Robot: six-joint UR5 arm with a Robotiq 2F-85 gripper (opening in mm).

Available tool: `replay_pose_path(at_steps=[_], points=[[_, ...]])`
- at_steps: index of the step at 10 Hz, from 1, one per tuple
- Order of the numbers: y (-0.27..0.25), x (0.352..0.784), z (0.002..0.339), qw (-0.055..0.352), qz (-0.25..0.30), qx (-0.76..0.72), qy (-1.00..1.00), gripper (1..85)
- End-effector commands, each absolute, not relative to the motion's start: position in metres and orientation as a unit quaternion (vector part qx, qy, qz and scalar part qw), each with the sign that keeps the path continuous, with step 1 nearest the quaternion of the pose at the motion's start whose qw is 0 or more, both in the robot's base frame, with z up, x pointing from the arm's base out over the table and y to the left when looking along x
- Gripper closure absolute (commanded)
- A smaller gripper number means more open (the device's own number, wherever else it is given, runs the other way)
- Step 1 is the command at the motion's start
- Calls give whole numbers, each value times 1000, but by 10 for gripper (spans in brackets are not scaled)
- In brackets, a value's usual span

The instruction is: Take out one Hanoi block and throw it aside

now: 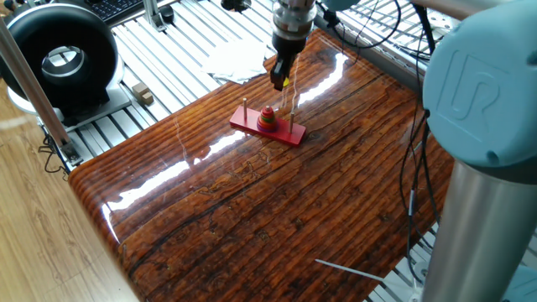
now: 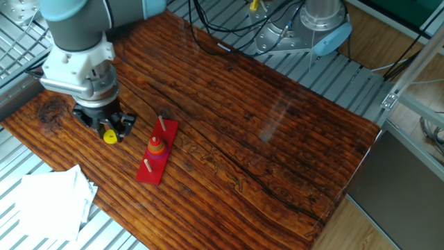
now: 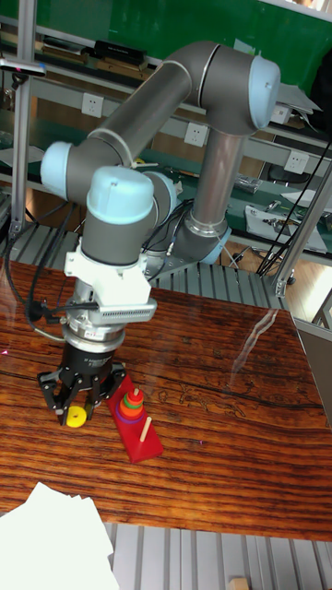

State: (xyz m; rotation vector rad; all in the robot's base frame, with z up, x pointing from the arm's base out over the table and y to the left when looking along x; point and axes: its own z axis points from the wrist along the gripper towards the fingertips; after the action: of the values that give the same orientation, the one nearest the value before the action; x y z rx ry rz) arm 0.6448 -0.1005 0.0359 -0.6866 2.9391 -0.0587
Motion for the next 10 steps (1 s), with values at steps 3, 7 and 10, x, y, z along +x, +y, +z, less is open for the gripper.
replay_pose_path(at_steps=[3, 7, 10], points=[[-88, 642, 21, 70, -2, -213, 974, 560], [-91, 636, 14, 64, -7, -209, 976, 543], [-91, 631, 13, 61, 0, -217, 974, 380]])
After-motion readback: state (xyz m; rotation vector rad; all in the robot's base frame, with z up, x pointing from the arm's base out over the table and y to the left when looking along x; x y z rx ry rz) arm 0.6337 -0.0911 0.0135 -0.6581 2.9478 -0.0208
